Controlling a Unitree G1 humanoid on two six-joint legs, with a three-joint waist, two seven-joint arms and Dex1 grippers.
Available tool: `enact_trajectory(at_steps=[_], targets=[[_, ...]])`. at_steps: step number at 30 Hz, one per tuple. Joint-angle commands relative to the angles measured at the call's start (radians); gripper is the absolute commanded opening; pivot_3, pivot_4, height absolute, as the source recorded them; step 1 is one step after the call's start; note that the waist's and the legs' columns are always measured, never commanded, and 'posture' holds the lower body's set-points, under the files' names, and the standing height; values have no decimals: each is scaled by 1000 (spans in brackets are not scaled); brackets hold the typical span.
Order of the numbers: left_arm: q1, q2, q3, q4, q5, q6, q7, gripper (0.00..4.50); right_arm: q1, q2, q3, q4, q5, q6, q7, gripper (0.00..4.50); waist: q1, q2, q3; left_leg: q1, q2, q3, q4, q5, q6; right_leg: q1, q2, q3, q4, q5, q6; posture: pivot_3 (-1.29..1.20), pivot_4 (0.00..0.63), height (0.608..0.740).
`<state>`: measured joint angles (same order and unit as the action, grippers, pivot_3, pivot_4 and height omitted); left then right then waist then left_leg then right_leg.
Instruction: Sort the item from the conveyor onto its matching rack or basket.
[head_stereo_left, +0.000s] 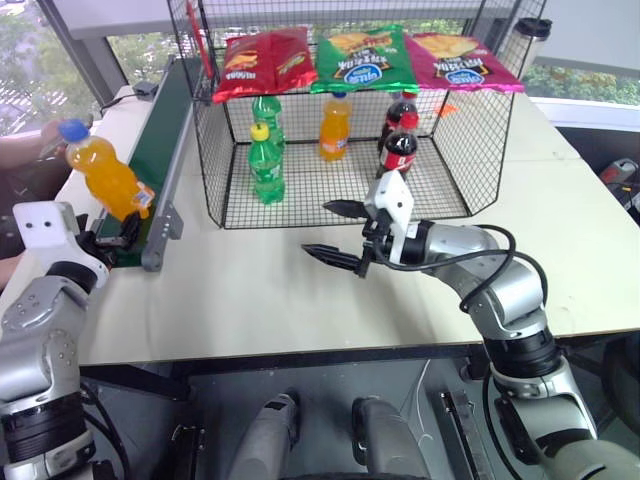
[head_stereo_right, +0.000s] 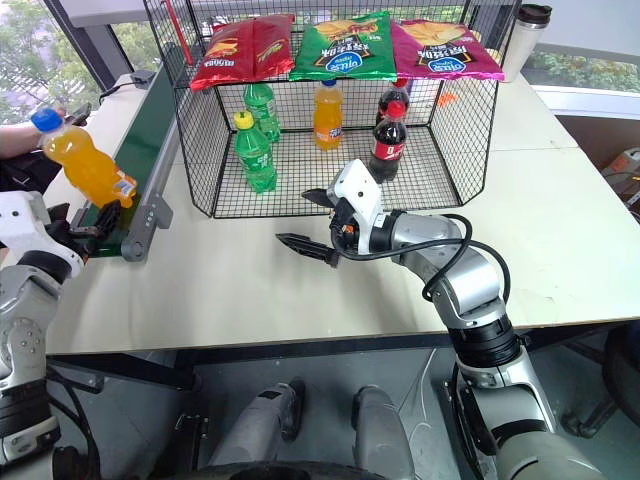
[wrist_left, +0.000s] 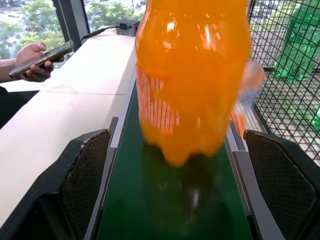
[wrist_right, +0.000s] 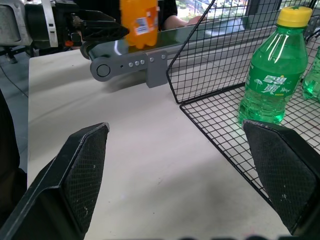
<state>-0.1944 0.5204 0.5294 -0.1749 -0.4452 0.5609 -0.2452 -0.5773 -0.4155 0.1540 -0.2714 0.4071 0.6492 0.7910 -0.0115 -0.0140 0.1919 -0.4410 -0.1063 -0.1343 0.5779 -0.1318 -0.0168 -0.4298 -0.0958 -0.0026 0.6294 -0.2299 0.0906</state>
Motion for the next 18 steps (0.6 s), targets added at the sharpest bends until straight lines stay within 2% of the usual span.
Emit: enact_trajectory(at_steps=[1, 4, 6, 8, 9, 13, 18], targets=[[-12, 0, 3, -15, -4, -23, 2, 4500, -9, -10, -7, -35, 8, -2, -1, 4414, -1, 0, 0, 0, 0, 0, 0, 0, 0, 0, 0, 0, 0, 0, 0, 0, 150, 739], [-1, -1, -2, -16, -1, -28, -9, 4500, -9, -11, -8, -35, 8, -2, -2, 4414, -1, 0, 0, 0, 0, 0, 0, 0, 0, 0, 0, 0, 0, 0, 0, 0, 150, 739], [19, -7, -1, -29, -21, -50, -51, 3956, -10, -12, -7, -33, 7, -3, -2, 4500, -2, 0, 0, 0, 0, 0, 0, 0, 0, 0, 0, 0, 0, 0, 0, 0, 150, 739], [27, -18, 10, -57, -68, -46, -84, 3162, -12, -13, -6, -31, 6, -3, -2, 4500, -1, 0, 0, 0, 0, 0, -1, 0, 0, 0, 0, 0, 0, 0, 0, 0, 150, 739], [20, -16, 17, -71, -103, -22, -92, 2977, -13, -14, -6, -29, 6, -4, -2, 4500, 0, 0, 0, 0, 0, 0, -1, 0, 0, 0, 0, 0, 0, 0, 0, 0, 150, 739], [-20, 3, 27, -90, -150, 24, -75, 2977, -14, -15, -5, -30, 6, -2, -2, 4500, 5, 0, 0, -1, 0, -1, 0, 0, 0, 0, 0, -1, 0, 0, 0, 0, 150, 739], [-143, 54, -15, -110, -230, 111, -111, 2977, -19, -13, -8, -37, 18, 8, 0, 4500, 2, -2, 1, -2, 0, -2, 0, 0, 0, -1, 0, -2, -1, 0, 0, 0, 150, 739]])
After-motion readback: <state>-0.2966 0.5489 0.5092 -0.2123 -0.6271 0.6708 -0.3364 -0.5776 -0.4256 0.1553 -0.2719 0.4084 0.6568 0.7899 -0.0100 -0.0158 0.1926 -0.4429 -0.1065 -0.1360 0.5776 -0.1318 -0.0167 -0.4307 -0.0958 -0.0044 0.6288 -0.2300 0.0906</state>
